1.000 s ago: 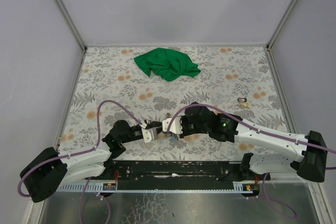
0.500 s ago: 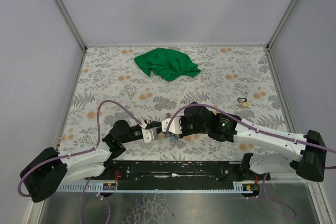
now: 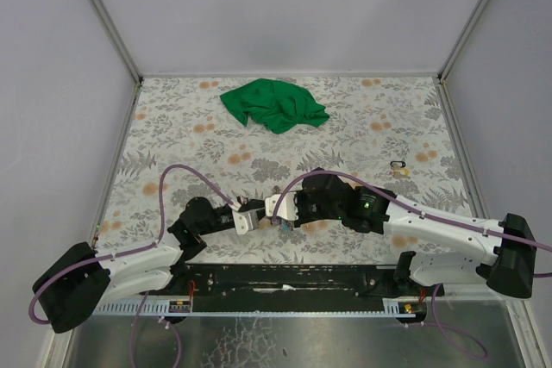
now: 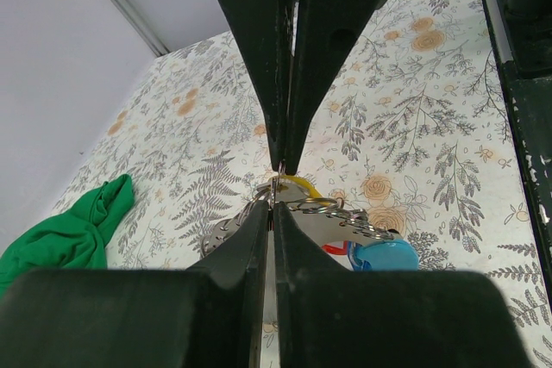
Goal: Put the keys on the keyring
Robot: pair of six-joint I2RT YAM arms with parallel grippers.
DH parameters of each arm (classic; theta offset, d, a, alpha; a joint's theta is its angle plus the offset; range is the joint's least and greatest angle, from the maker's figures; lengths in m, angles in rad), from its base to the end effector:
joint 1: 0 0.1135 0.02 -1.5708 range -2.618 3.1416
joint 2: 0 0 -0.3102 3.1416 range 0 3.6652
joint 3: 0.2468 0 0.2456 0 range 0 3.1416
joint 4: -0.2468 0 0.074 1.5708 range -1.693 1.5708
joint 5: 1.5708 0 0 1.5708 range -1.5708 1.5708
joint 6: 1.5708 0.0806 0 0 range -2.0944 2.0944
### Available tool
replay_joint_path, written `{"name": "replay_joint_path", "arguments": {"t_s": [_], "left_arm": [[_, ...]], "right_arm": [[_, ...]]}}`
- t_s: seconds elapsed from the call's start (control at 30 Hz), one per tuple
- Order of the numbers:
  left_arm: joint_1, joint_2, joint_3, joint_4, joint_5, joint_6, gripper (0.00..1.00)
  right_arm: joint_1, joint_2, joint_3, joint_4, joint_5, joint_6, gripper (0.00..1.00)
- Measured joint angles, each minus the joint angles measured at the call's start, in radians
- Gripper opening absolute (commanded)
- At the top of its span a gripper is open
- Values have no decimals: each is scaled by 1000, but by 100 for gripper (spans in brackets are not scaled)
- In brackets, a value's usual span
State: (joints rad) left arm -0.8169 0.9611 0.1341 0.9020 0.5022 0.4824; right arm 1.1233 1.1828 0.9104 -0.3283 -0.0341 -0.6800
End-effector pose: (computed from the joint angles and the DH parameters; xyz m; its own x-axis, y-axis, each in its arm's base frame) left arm 0.1032 -0.1665 0.2440 0.4943 0.0676 -0.8667 0.8334 0.2468 0.4946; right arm 0.1168 0.2497 0.3070 0.3840 -0.6522 -0.6536 -0.8639 -0.0038 -0.5037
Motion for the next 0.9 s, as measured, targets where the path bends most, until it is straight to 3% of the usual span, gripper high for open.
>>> {"name": "replay_joint_path", "arguments": {"t_s": [0.9], "left_arm": [[0, -1, 0, 0, -13, 0, 0]], "right_arm": [[2, 0, 0, -3, 24, 10, 0]]}}
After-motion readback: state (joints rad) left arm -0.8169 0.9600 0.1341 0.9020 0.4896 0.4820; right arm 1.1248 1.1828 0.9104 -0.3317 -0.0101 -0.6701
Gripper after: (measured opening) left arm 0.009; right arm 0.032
